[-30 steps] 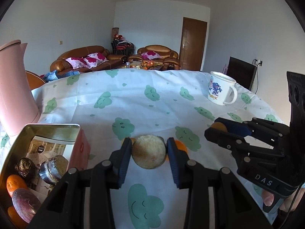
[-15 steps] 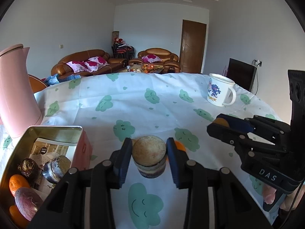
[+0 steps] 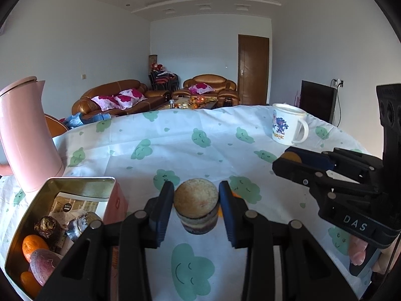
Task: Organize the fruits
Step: 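Lift the tuber piece with the left tool while the right tool carries the yellow fruit toward the tin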
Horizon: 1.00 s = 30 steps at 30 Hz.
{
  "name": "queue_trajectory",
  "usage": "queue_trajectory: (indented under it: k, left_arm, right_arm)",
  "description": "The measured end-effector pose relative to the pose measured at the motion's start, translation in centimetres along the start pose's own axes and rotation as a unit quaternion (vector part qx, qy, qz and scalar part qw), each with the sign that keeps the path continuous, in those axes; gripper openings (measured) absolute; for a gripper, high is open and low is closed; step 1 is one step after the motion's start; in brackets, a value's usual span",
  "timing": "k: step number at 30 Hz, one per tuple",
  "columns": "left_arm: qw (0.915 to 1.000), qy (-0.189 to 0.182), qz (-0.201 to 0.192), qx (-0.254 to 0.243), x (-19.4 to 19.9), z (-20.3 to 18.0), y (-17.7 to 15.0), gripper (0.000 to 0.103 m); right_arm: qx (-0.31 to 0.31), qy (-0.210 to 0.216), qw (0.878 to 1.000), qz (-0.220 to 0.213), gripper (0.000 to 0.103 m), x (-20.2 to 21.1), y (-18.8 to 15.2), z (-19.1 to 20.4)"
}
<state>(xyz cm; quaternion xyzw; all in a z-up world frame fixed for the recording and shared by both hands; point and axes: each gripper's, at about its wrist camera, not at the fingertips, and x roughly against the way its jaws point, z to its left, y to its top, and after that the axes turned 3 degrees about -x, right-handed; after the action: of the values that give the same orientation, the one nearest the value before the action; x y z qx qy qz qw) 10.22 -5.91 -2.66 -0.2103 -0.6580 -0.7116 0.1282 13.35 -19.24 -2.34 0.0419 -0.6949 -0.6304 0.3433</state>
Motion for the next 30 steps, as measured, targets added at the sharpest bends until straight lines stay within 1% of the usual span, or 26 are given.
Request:
queue_trajectory:
  k: [26,30]
  left_arm:
    - [0.9991,0.014,-0.040,-0.005,2.2,-0.2,-0.4,0.039]
    - [0.9988,0.016,-0.046,-0.006,2.6,-0.1,-0.5,0.039]
  right_arm:
    - [0.019,-0.003,0.999,-0.047,0.028,2.2,-0.4,1.3]
    - [0.023,-0.001,0.999,-0.045,0.028,2.2,-0.4,1.9]
